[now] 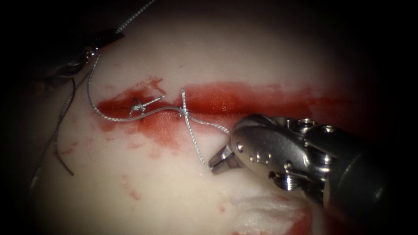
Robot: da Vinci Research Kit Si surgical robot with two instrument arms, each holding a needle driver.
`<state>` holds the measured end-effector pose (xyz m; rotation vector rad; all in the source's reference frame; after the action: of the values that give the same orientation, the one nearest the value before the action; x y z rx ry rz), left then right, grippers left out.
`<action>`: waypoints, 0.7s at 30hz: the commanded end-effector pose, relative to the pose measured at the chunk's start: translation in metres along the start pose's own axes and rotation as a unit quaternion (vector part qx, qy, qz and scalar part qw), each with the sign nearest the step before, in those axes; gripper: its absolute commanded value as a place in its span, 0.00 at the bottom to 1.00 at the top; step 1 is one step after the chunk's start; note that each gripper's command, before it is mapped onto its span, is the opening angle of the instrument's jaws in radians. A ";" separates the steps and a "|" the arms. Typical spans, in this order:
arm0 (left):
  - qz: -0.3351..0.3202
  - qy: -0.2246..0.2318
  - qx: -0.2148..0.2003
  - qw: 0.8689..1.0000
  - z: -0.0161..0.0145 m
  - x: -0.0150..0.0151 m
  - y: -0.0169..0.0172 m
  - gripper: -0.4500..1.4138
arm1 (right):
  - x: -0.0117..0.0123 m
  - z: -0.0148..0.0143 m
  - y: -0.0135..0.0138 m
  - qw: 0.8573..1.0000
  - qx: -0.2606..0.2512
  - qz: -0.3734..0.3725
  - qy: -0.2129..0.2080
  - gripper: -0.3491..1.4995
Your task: Wound Closure
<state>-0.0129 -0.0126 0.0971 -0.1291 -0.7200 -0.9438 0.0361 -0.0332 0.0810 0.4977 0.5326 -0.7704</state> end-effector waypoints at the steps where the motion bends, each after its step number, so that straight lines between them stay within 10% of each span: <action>1: -0.001 -0.004 0.000 1.000 0.0004 -0.0014 0.0002 0.00 | -0.0005 -0.0006 0.0013 0.999 0.010 -0.046 -0.007 0.00; 7: -0.001 -0.004 0.001 1.000 0.0004 -0.0014 0.0003 0.00 | 0.0006 -0.0017 0.0009 0.968 0.030 -0.249 -0.013 0.00; 21: -0.001 -0.003 0.000 1.000 0.0002 -0.0015 0.0006 0.00 | 0.0024 -0.0038 -0.0002 0.909 0.095 -0.404 -0.035 0.23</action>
<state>-0.0126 -0.0123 0.0969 -0.1255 -0.7195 -0.9447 0.0355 -0.0333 0.0766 0.4239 0.6050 -1.6409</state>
